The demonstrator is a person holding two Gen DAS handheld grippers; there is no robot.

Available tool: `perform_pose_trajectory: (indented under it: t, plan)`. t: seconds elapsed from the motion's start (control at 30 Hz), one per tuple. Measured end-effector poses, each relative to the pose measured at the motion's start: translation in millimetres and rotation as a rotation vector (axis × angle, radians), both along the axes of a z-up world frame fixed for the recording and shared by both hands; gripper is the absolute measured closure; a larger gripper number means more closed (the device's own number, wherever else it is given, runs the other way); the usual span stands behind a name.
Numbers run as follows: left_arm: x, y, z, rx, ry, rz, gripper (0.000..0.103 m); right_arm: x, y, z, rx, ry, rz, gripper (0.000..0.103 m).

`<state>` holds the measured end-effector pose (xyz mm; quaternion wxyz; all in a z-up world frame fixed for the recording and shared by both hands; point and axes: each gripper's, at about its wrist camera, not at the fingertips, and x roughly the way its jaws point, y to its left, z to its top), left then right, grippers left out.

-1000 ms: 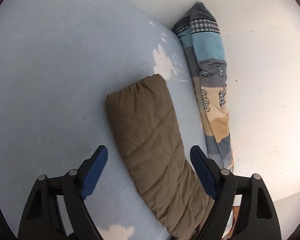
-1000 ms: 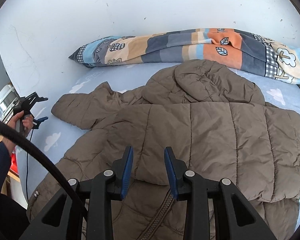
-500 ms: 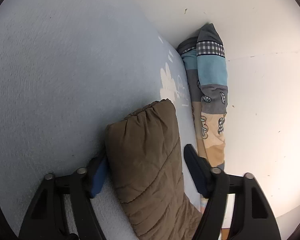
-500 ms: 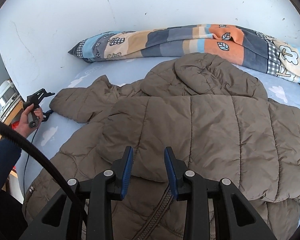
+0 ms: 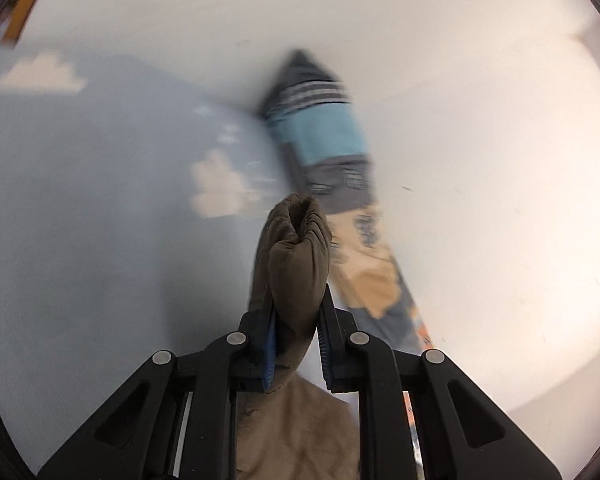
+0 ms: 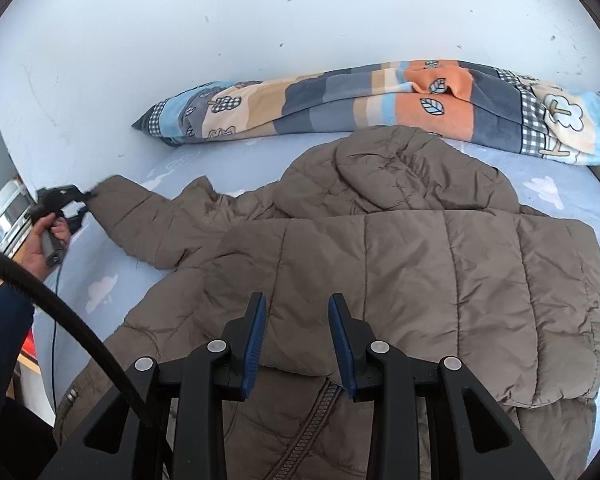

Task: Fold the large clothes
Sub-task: 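Lift the sleeve with the left tool, lay it across the jacket body, open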

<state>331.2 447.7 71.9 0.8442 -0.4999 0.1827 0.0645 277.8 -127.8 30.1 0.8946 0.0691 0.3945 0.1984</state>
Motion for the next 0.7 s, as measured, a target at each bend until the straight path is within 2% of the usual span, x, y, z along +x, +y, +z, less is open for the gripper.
perform_pose_trajectory:
  t: [0.13, 0.23, 0.43, 0.5, 0.57, 0.7]
  plan:
    - [-8.8, -46.6, 61.4, 0.125, -0.090, -0.080, 0.086, 1.1, -7.1, 5.7, 0.021, -0.006, -0.026, 0.068]
    - [-15.5, -92.6, 105.2, 0.202, -0.160, -0.174, 0.086, 1.9, -14.5, 10.0, 0.045, -0.005, -0.052, 0.068]
    - [-27.0, -202.5, 164.3, 0.324, -0.275, -0.402, 0.086, -2.1, -35.0, 22.9, 0.085, -0.026, -0.119, 0.068]
    - [-30.5, -242.6, 173.6, 0.352, -0.296, -0.478, 0.086, -5.1, -44.3, 27.1, 0.092, -0.037, -0.145, 0.068]
    - [-30.0, -278.8, 177.3, 0.345, -0.310, -0.556, 0.086, -6.4, -53.8, 30.6, 0.100, -0.042, -0.170, 0.068]
    - [-28.9, -356.5, 170.8, 0.363, -0.298, -0.710, 0.086, -10.1, -71.9, 34.7, 0.107, -0.050, -0.233, 0.068]
